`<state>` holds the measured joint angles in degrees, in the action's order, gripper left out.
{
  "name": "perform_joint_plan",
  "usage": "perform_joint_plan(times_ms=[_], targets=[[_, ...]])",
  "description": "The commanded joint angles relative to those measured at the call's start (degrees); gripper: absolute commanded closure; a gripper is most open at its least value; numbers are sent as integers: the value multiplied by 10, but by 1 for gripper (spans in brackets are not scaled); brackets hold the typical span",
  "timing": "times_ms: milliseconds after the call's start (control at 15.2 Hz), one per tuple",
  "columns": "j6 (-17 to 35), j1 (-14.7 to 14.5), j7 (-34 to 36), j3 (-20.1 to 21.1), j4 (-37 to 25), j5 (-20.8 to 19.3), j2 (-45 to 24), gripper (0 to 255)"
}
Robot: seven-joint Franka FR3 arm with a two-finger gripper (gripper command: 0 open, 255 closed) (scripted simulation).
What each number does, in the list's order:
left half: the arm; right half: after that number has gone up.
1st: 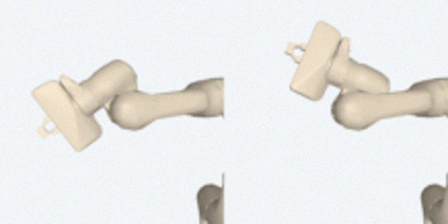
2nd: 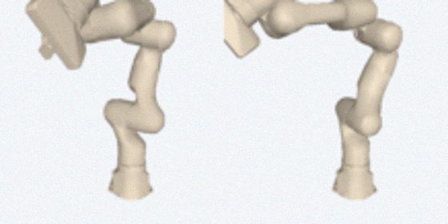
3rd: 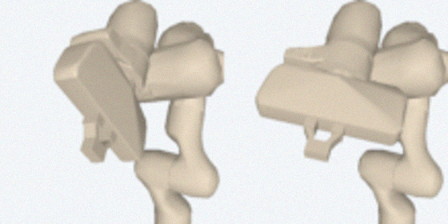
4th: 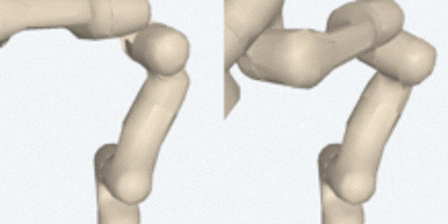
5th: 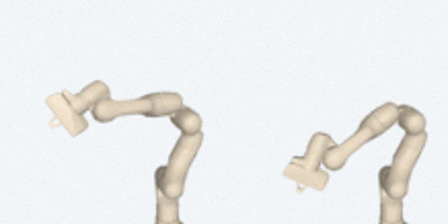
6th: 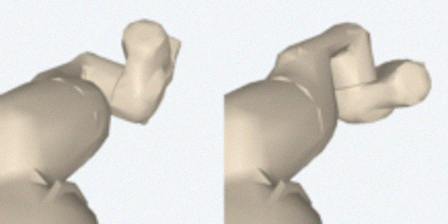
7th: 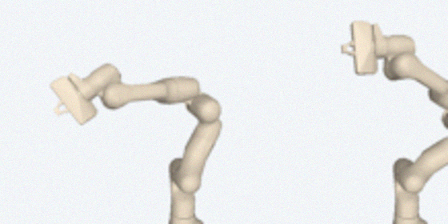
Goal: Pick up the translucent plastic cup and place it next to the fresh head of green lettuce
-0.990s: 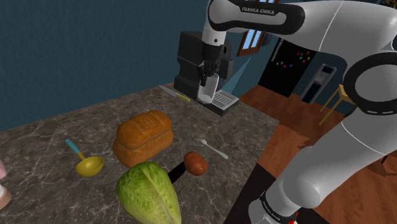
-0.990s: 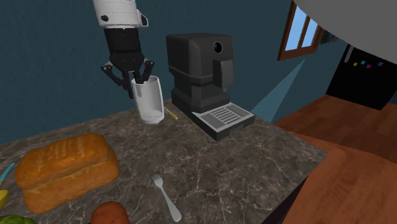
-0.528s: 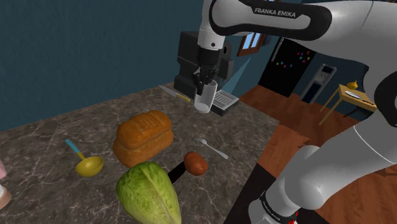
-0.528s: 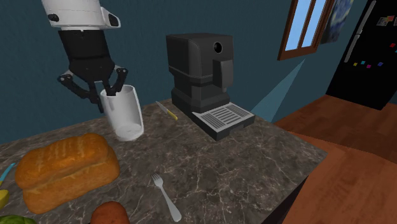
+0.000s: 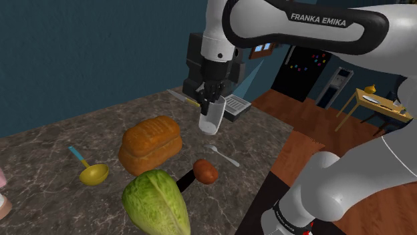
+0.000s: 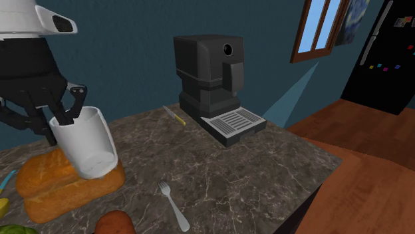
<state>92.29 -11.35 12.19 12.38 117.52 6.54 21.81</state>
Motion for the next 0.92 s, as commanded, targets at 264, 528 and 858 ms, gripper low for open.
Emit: perform_joint_plan(times_ms=[264, 528, 858], targets=[[-3, -33, 81, 56, 13, 32, 24, 255], [-2, -52, 135, 96, 9, 52, 28, 255], [1, -75, 207, 149, -9, 72, 17, 255]])
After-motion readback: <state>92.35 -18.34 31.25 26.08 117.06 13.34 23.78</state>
